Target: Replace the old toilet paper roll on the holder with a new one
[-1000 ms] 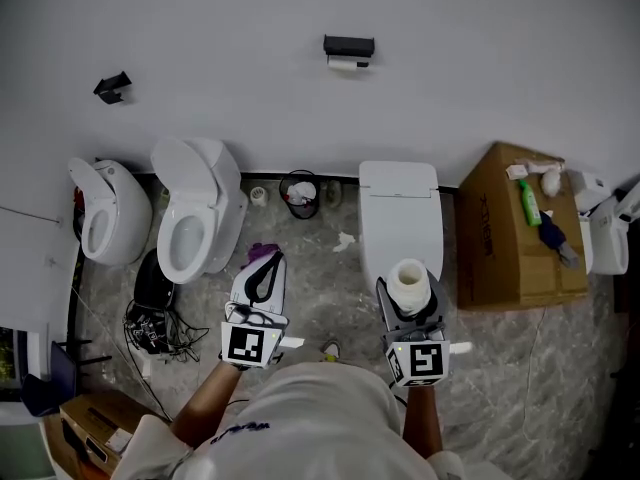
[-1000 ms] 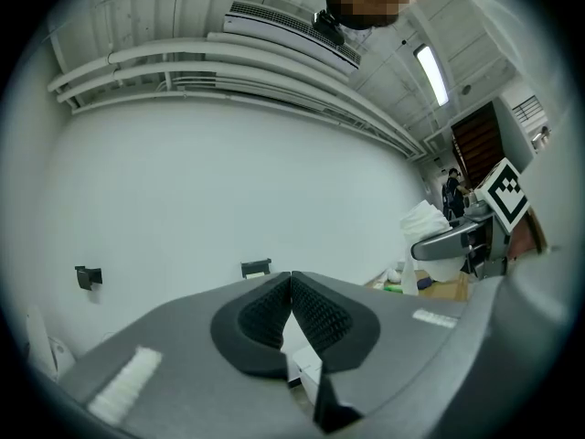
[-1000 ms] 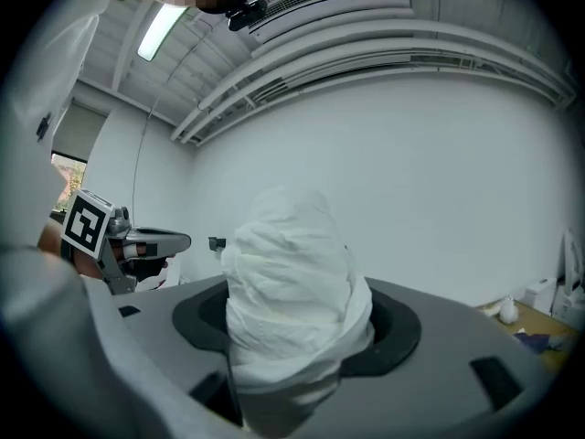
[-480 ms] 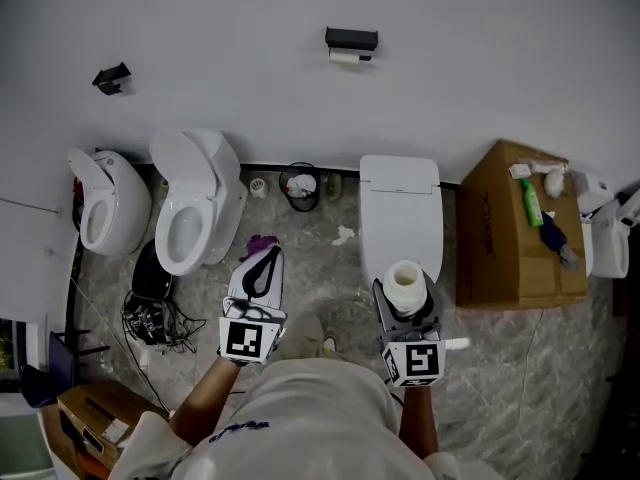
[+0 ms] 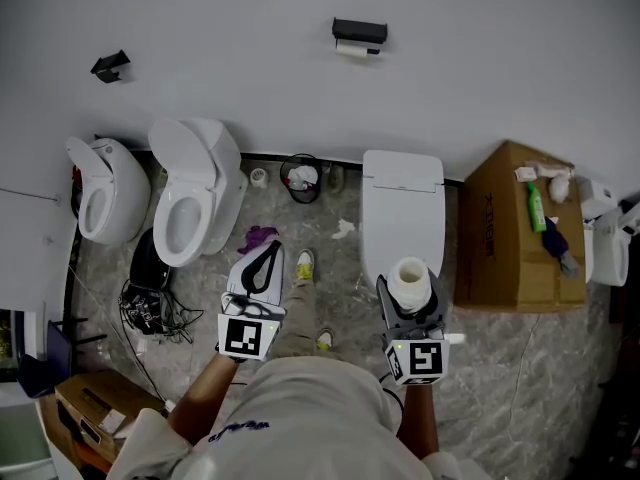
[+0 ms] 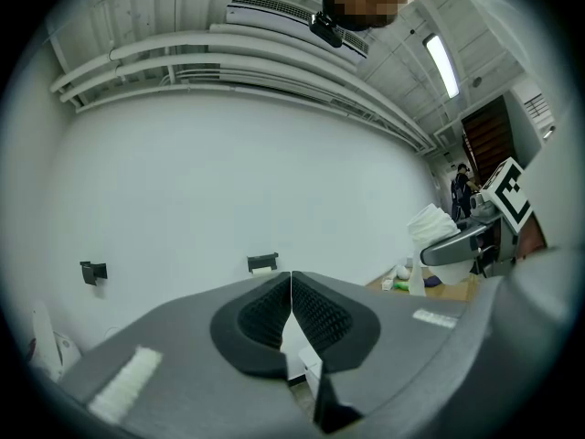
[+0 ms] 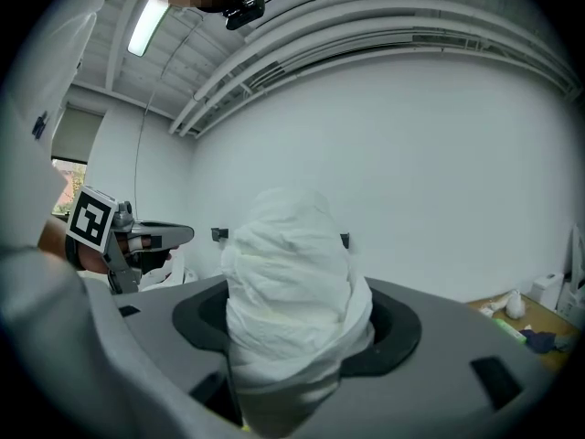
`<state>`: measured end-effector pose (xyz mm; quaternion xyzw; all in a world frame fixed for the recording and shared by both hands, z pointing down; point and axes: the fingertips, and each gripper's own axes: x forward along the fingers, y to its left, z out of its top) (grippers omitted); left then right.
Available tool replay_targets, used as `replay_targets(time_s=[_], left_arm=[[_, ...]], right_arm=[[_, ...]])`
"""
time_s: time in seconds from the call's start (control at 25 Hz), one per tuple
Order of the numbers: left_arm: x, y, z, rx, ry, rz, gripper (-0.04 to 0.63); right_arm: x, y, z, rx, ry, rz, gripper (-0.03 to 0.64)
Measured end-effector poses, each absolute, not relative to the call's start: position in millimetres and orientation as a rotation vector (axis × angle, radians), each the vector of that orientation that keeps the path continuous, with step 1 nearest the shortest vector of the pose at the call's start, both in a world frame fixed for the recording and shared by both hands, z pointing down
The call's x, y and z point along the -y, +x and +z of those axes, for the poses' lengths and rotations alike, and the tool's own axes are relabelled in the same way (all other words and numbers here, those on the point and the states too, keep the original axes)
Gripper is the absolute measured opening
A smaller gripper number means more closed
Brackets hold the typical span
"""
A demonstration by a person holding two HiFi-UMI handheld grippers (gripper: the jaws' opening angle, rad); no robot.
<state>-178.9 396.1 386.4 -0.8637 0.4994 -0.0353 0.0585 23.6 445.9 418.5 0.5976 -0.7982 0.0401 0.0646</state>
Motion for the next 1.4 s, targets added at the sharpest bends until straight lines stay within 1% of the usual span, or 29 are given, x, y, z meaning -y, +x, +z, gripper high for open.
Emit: replay_targets(time_s=[0.44,0.8,0.84,0.88,0.92,0.96,1.0,1.08,1.16,1.4], left_arm=[[-307.3,-184.7,377.9,-1.524,-2.623,-0.068,0.005],[-199.1,-191.8,364.8,-1.464,-2.666,-0.029,0.013],[-186.0,-190.7,362.4,-1.443,-2.672,-0.020,0.065],[-173.4,-189.0,360.1,-1.417,-2.681,-0.011,0.198],[-161.4,-187.1,358.1,-1.389,-2.690,-0.004,0.307],[-150.3,-185.4,356.9,-1.365,-2.697,0.000,0.330],[-139.7,-184.2,357.0,-1.344,-2.702,-0.003,0.330],[-119.0,-182.6,360.6,-1.301,-2.710,-0.020,0.353],[-99.6,-181.3,364.4,-1.265,-2.725,-0.021,0.394],[-62.8,-178.5,374.6,-1.192,-2.728,-0.062,0.394]], right_arm=[[-357.9,9.5,402.8,2.412,1.769,0.093,0.305],[-255.2,2.6,382.7,2.370,1.827,0.064,0.305],[-243.4,2.4,381.0,2.361,1.837,0.063,0.305],[-231.8,1.9,379.4,2.353,1.845,0.061,0.305],[-220.6,1.5,377.7,2.344,1.853,0.058,0.305],[-210.0,1.4,376.4,2.335,1.861,0.055,0.305],[-199.9,1.3,375.5,2.326,1.868,0.051,0.306],[-180.5,1.2,374.6,2.307,1.884,0.045,0.305],[-163.6,1.7,373.9,2.285,1.902,0.050,0.307],[-132.7,6.2,379.1,2.230,1.944,0.096,0.307]])
